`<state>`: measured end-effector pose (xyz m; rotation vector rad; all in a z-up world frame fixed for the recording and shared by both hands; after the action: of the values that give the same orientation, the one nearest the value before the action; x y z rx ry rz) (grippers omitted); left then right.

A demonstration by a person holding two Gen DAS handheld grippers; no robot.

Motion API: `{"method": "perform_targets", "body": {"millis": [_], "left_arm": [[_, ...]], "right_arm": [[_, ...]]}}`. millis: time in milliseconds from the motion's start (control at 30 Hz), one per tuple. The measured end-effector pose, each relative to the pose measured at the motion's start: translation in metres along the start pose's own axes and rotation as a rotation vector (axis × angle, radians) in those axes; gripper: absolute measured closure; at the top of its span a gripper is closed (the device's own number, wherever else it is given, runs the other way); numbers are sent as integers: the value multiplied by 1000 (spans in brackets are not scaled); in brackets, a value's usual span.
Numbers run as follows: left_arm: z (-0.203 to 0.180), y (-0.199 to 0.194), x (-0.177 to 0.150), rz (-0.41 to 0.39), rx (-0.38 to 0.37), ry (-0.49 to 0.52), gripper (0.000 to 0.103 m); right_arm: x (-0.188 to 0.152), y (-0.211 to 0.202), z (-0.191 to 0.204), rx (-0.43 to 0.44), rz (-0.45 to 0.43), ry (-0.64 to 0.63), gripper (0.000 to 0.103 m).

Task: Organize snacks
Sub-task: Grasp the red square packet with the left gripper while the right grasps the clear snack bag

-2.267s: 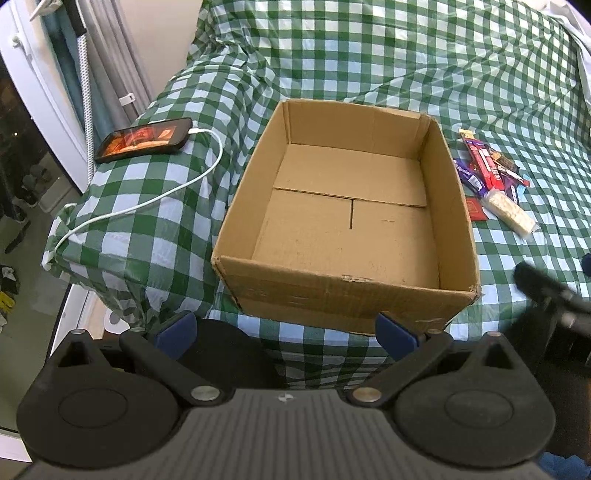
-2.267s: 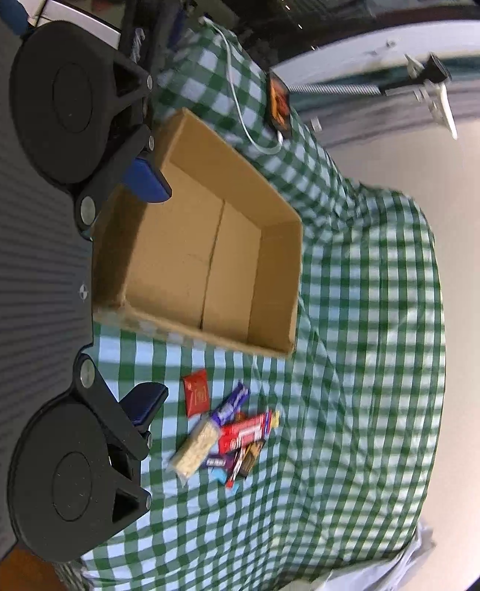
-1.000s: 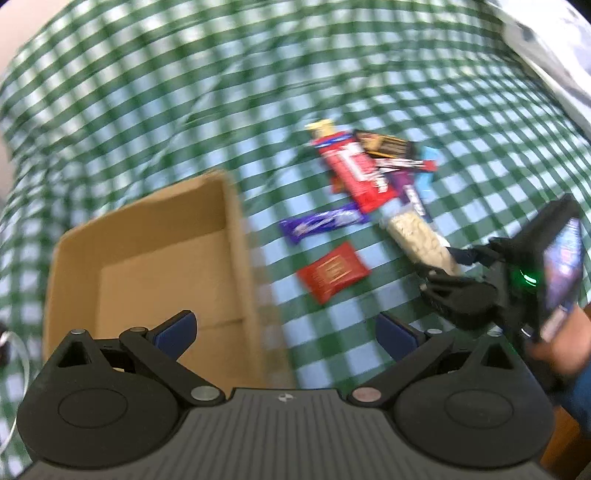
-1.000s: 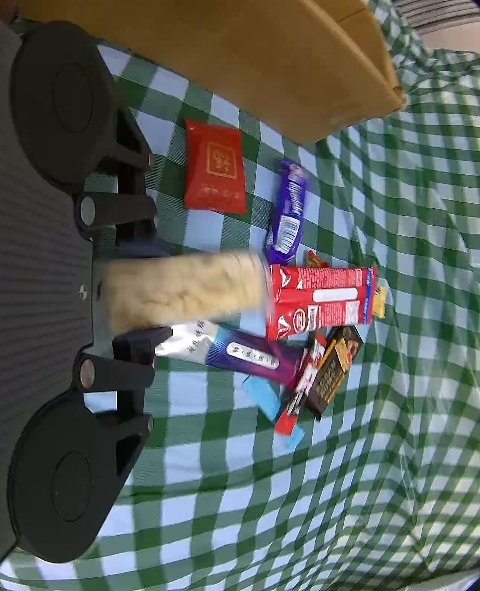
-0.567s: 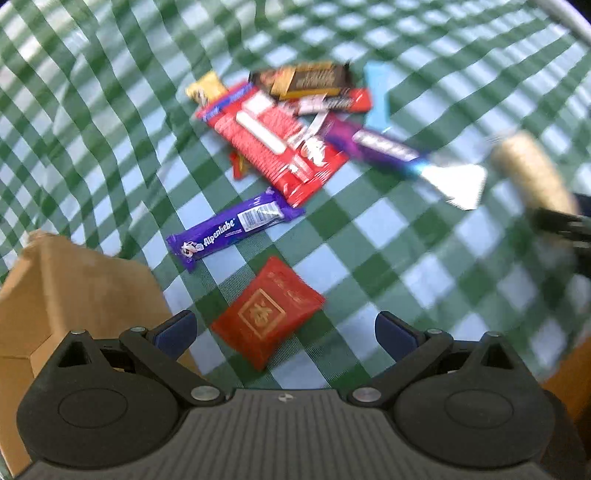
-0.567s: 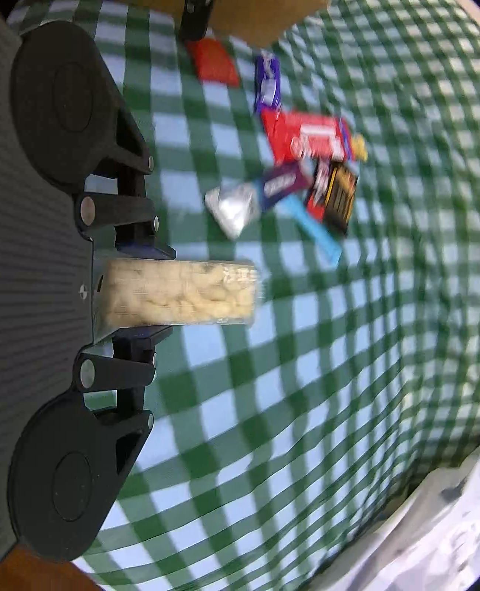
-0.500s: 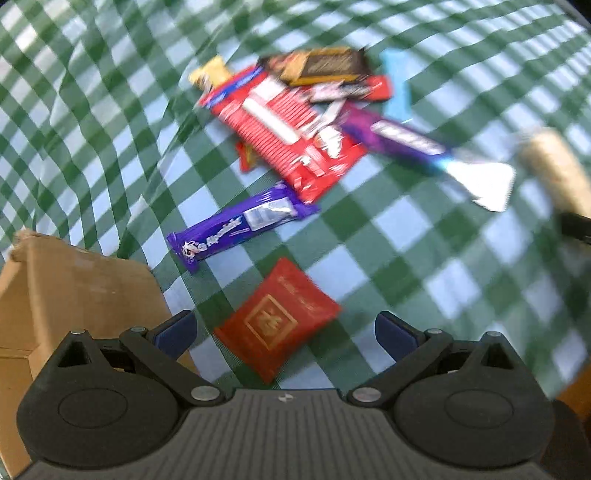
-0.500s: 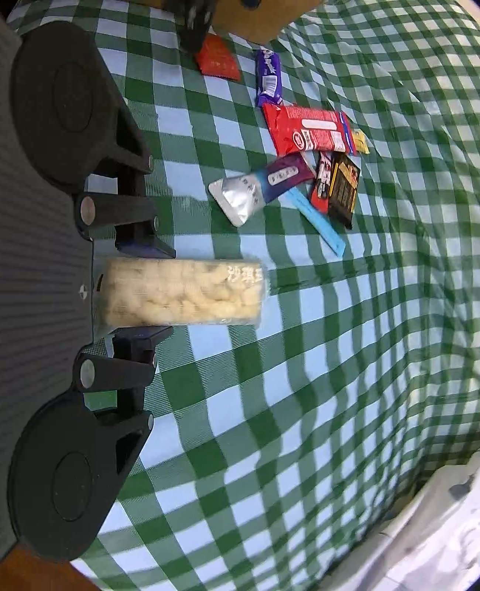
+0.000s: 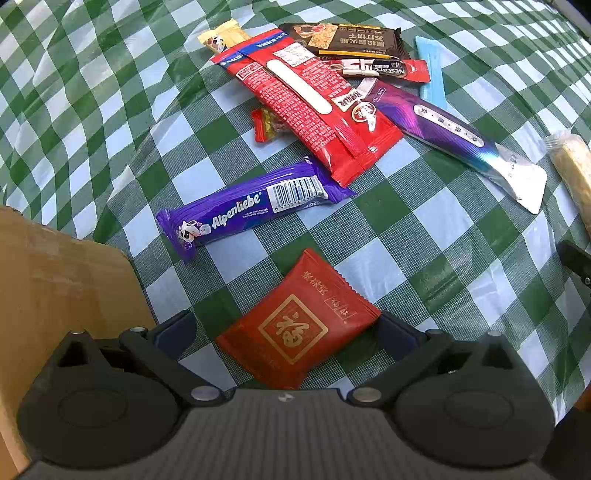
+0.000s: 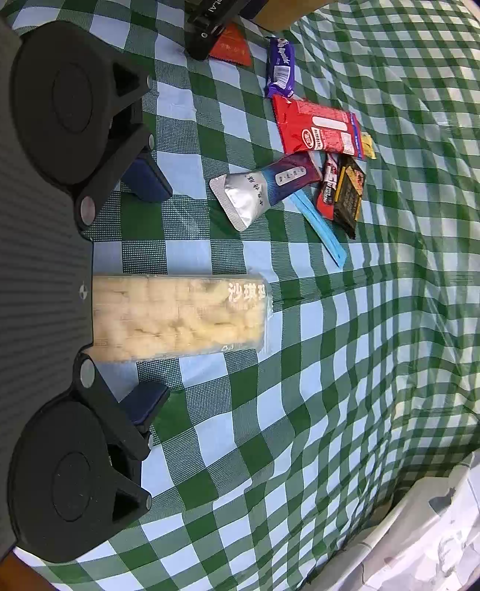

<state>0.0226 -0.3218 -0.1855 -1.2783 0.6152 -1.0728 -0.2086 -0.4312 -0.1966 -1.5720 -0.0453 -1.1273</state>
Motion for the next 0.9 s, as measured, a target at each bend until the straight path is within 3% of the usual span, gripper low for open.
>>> {"method": "perform_targets", "body": {"millis": [167,233,267,300,367,400,433,600,767,900], "left_arm": [[2,2,1,5,-13,-45,2],[6,-2,-2,-3,-52,-94,20],[7,-7,-4,-11,-81,-115,42],[7,-11,-5,-19,-74,-121,64],[4,-18,-6,-27,-44,-103,75],[4,-23,-8,-31,-40,-103,79],[3,-27,-10,-32,-41,-108,81],[-4,-65,-22,-101,-103,-161,95],[-9,-107,-39,-188,-124,-192,99],[-9,-121,-45,-214,-153,-235,100]], "right_arm": [[1,1,0,0,14,-4,0],[2,0,0,1,27,-2,1],[3,-1,1,-3,35,-5,1],[3,-2,0,-10,43,1,7],[4,-8,0,-33,29,9,31],[5,-11,0,-33,19,6,54],[6,-14,0,-39,13,2,65],[10,-30,2,-29,8,18,65],[18,-71,16,3,-57,57,65],[17,-96,33,23,-86,33,65]]}}
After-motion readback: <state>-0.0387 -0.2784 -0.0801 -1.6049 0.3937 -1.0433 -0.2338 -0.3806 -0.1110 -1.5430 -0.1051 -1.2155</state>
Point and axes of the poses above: each gripper's, at about its wrist camera, not at the fingertips, and y roughly the way its jaws point, z to its left, x to its top, the point moved 5 cm from there along y, roughly the way its jaws point, and after that the axes turned 5 degrees about y, right-handed, at the moved point
